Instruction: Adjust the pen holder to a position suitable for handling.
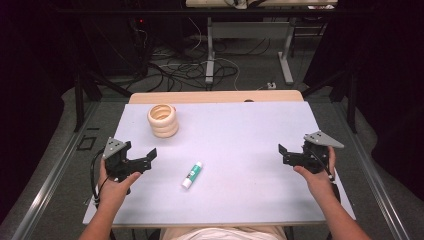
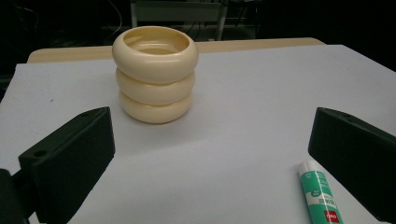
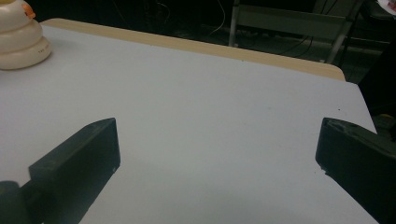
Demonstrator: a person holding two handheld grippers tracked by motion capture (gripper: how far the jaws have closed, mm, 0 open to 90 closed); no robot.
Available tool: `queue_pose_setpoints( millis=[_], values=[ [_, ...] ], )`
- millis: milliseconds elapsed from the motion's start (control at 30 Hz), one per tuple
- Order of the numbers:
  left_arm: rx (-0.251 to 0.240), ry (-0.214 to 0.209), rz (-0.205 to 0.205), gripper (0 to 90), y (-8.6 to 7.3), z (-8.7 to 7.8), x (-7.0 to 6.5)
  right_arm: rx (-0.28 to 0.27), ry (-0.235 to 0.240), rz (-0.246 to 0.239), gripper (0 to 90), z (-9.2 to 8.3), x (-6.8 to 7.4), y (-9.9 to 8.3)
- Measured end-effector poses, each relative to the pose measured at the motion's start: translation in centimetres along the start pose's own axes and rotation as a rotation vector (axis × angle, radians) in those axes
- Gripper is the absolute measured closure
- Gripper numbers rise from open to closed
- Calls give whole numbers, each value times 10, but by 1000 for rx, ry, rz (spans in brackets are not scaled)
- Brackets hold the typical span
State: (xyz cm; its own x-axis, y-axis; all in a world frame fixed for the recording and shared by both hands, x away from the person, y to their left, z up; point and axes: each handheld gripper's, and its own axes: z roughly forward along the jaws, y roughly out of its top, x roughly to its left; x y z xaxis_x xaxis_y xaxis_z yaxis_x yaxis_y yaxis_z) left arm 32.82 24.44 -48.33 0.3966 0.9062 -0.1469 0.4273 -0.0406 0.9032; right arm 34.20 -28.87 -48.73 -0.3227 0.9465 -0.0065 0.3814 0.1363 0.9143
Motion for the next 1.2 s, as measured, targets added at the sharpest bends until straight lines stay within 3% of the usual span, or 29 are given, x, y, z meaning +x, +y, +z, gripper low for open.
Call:
queue_pose_setpoints(
  millis=[267,367,567,833,1200],
  values=[
    [10,-7,4,5,4,0,-4,-10,1,-24,0,0,1,0],
    [15,-5,6,6,6,0,-5,-10,0,-60,0,1,1,0],
    [15,-6,1,10,8,-1,-9,-14,-14,-85,0,1,5,-1],
    [29,-8,6,13,9,1,-11,-23,-10,-92,0,1,8,0],
    [63,4,-51,28,23,13,-7,-19,-4,-78,1,2,7,0]
  ],
)
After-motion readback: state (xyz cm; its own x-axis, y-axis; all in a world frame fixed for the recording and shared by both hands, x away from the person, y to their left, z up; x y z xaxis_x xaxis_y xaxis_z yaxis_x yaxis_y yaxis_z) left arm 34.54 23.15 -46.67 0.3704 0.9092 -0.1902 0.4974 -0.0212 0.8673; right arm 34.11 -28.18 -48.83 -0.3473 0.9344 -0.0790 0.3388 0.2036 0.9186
